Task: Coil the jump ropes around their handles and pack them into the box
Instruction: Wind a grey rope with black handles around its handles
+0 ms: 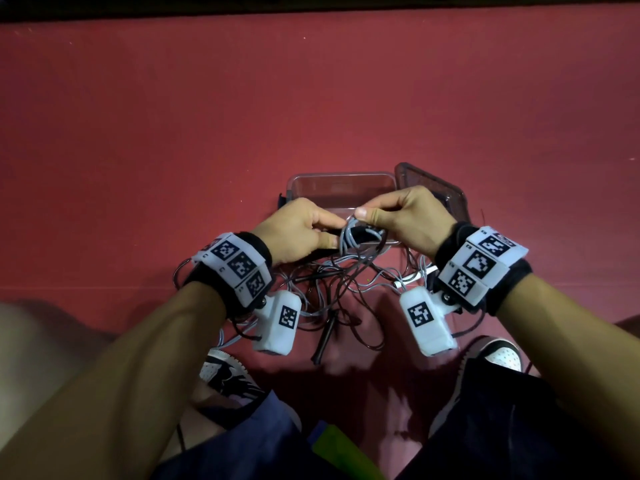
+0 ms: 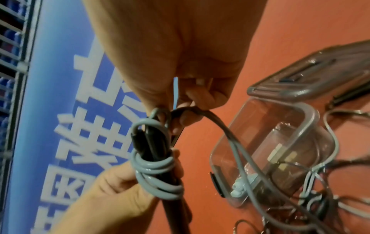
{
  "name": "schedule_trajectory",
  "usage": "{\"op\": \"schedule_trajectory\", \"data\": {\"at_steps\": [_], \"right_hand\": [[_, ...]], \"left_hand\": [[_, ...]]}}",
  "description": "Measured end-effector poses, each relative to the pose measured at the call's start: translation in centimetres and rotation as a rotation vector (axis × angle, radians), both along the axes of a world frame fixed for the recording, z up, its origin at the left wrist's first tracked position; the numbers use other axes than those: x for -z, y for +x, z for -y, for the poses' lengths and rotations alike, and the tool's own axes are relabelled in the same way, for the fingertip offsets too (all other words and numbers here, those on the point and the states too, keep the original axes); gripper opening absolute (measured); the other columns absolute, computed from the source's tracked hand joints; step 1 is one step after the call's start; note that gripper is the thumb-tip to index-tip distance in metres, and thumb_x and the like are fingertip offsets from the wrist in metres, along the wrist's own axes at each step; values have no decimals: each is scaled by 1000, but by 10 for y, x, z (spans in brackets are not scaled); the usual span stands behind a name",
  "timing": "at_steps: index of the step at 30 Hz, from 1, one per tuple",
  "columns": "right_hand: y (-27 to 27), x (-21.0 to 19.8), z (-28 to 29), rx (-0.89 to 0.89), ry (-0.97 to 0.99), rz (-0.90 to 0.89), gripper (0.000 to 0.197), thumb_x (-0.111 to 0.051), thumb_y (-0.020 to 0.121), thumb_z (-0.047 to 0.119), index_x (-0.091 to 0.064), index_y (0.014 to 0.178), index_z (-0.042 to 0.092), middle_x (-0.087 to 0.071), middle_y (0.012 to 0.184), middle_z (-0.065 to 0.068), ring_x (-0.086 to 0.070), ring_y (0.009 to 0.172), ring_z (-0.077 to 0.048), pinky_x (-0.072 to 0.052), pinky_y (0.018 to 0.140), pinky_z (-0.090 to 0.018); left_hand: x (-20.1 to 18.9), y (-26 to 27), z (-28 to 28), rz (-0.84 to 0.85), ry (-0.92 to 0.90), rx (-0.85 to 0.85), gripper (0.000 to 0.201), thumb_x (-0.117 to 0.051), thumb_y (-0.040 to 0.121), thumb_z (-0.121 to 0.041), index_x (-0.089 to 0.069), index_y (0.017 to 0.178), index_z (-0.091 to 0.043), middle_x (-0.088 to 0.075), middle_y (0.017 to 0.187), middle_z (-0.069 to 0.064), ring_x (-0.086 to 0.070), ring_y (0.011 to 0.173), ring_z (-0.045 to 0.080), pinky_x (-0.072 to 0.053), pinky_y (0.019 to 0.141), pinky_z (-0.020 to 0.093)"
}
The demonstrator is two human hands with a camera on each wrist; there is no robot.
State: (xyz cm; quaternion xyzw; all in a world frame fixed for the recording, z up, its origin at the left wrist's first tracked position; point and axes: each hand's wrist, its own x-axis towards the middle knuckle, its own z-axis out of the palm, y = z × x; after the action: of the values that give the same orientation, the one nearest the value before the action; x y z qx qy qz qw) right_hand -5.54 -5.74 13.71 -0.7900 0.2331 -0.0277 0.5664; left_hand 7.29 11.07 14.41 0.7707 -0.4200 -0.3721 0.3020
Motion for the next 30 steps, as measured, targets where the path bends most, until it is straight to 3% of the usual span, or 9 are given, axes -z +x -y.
{"op": "schedule_trajectory", "data": {"at_steps": [5,8,11,15,18,23,26,28,30], "right_hand": [[-3,-3,1,69,210,-8,21,-74,89,29,-79,88,9,-71,94,-31,-60,77,-31,-52,77,-52],[-3,-6,-1,125,268,14,19,-68,94,19,-77,93,2,-72,96,-29,-65,79,-33,-54,83,-50],[-1,-3,-2,141,318,28,18,-65,95,15,-79,86,10,-70,93,-29,-60,81,-34,-50,81,-51],[0,3,-3,109,240,2,23,-57,96,8,-76,83,11,-64,77,-13,-49,69,-24,-41,65,-33],[-1,4,-7,41,119,-37,32,-52,102,10,-70,75,10,-61,66,-3,-40,65,-25,-30,54,-28],[-4,-1,-23,6,97,-78,27,-51,104,14,-68,82,11,-65,68,1,-57,60,-11,-42,52,-19],[-7,-1,-34,-25,194,-102,20,-51,103,11,-66,96,-1,-68,82,-11,-59,72,-20,-44,48,-18],[-8,0,-39,-64,183,-132,19,-52,102,9,-62,87,4,-69,82,-13,-60,71,-21,-43,45,-18],[-7,3,-41,-144,6,-181,24,-54,101,14,-60,79,9,-72,80,-10,-62,67,-22,-47,52,-24]], "left_hand": [[-11,-3,-1,-131,-66,-32,38,-64,94,6,-66,126,-14,-59,81,-38,-56,56,-18,-41,68,2],[-8,-1,0,-172,-104,-61,35,-68,91,3,-71,122,-14,-71,87,-31,-65,87,-14,-47,88,9],[-3,2,-1,-177,-156,-113,35,-72,88,-1,-75,112,-26,-75,95,-20,-69,93,-4,-50,95,19],[-1,1,-1,-226,-234,-178,37,-70,87,5,-72,119,-14,-76,94,-10,-67,79,-5,-50,78,14],[-2,-1,0,-283,-258,-229,36,-66,89,9,-71,117,-14,-77,94,-6,-70,84,0,-52,79,14],[1,-5,1,-259,-254,-348,27,-67,93,2,-74,112,-15,-78,93,-5,-73,86,5,-55,79,19],[4,-2,2,-172,-237,-446,24,-67,93,-1,-76,110,-15,-77,91,-6,-73,79,4,-56,78,24],[5,-1,2,-63,-209,-458,24,-70,92,-5,-78,108,-20,-77,86,-12,-71,77,1,-58,83,28],[6,-3,2,110,-137,-397,23,-72,91,-11,-79,109,-24,-72,68,-21,-63,65,-5,-53,82,16]]}}
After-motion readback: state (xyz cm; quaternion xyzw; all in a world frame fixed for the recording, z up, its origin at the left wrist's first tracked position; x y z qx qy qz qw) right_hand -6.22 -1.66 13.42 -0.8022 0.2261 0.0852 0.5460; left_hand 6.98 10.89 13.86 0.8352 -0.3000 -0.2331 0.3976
